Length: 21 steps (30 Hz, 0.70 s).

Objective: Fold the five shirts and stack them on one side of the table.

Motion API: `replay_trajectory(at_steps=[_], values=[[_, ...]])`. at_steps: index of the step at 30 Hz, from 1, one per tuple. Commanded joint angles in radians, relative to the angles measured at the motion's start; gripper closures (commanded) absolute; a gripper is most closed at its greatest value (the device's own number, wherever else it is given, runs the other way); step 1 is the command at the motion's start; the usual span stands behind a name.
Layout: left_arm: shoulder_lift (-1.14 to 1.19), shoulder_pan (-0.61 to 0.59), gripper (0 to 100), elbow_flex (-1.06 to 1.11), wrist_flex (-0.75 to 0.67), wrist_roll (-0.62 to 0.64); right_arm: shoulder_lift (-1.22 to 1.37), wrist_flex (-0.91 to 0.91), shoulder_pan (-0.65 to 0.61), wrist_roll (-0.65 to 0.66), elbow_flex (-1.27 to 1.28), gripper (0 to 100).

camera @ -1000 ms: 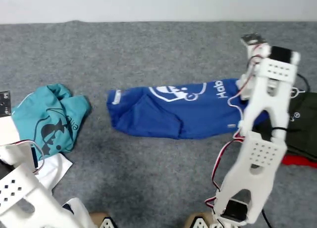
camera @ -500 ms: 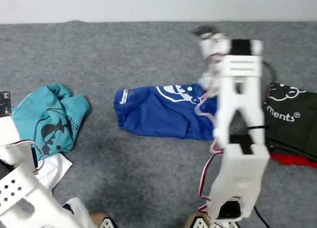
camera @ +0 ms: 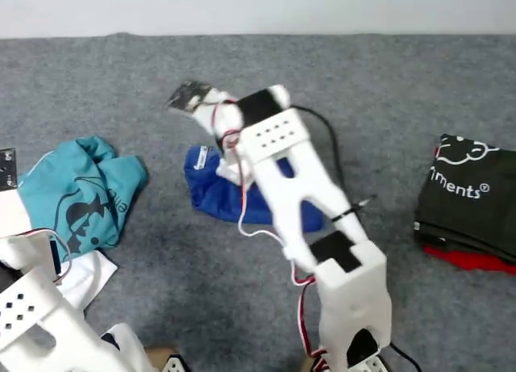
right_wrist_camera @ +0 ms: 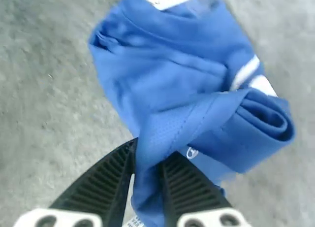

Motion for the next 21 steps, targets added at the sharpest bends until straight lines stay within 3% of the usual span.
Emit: replay_trajectory(at_steps=[1,13,21], values=[[-0.020,-0.002,99,-0.004,0.015,-0.006,0.025,-0.041,-0.045,-0.009,-0.002,99.0],[-0.020,-0.002,99,0.002,0.017,-0.005,0.111,-0.203,-0.097,-0.002,-0.002,98.5],[-0.020,-0.002,99,0.002,0.017,-0.005,0.108,-0.255,-0.107,-0.005,-0.003,78.9]])
